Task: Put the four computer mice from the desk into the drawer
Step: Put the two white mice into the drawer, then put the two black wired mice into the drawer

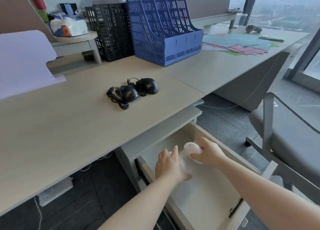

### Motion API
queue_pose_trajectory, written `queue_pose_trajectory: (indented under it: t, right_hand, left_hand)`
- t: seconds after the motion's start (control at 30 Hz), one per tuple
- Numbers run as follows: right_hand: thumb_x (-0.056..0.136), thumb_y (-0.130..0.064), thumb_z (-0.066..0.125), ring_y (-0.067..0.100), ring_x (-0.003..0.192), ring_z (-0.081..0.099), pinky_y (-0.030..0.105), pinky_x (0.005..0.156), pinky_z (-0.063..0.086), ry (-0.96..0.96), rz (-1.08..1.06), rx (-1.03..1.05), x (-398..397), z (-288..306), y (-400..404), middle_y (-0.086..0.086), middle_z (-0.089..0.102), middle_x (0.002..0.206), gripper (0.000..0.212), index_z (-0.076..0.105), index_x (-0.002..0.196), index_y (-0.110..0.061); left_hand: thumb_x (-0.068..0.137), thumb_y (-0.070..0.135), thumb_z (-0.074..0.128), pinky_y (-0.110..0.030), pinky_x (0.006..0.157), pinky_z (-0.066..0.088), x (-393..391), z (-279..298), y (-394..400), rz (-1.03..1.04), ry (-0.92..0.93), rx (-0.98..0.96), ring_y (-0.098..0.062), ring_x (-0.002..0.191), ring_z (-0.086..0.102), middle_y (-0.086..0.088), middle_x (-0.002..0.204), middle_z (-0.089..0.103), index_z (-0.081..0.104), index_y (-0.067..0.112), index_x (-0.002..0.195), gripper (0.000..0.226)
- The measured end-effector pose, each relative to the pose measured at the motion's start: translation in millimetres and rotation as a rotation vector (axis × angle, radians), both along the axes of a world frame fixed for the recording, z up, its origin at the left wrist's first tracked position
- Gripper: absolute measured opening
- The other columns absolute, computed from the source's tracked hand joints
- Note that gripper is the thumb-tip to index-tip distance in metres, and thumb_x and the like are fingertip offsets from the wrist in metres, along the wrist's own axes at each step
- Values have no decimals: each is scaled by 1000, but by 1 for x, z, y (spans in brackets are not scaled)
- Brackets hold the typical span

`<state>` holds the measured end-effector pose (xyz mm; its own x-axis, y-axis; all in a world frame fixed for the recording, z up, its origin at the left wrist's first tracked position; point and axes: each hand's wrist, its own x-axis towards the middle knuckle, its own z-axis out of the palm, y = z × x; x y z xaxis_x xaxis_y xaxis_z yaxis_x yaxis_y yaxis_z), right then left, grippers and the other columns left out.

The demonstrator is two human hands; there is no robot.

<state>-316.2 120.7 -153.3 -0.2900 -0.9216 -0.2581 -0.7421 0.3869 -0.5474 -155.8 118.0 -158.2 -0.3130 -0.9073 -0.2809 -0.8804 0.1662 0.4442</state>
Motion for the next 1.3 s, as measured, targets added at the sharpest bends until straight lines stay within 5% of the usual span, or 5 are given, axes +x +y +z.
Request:
queue_pose_trajectory:
  t: [0.37, 0.73, 0.83, 0.97, 1.3]
  right_hand:
    - [72, -32, 70, 26, 122, 52, 29, 94, 45, 72, 112, 129, 13, -55, -35, 9, 57, 131, 75, 39, 140, -18]
    - [80, -38, 66, 27, 126, 49, 32, 100, 43, 80, 140, 111, 13, -57, -39, 10, 53, 134, 68, 40, 139, -18]
    - [87, -35, 58, 29, 121, 52, 35, 95, 47, 150, 170, 97, 12, -47, -34, 10, 56, 128, 47, 48, 129, -16]
    - [91, -33, 51, 26, 112, 57, 33, 86, 50, 164, 135, 37, 7, -23, -30, 2, 63, 118, 31, 61, 116, -19]
    - [88, -29, 53, 30, 76, 59, 33, 66, 50, 132, 5, -345, 25, 72, -23, 6, 66, 76, 27, 66, 78, -8]
  left_hand:
    - [60, 54, 78, -37, 106, 35, -8, -47, -36, -39, -152, 66, -26, 135, 32, -8, 144, 33, 5, 31, 150, 118]
    - [60, 55, 80, -38, 111, 30, -10, -46, -39, -72, -204, 73, -27, 142, 25, -9, 155, 17, 3, 30, 150, 121]
    - [71, 54, 71, -39, 110, 31, -8, -36, -35, -49, -148, 40, -26, 142, 26, -8, 155, 22, 13, 25, 149, 102]
    - [87, 32, 54, -39, 92, 43, -7, -7, -35, -56, -58, -118, -28, 123, 46, -6, 128, 49, 49, 15, 119, 37]
    - [90, 26, 49, -36, 80, 49, 3, 100, -42, -32, 169, -345, -34, 100, 63, -10, 105, 71, 64, 13, 101, 22]
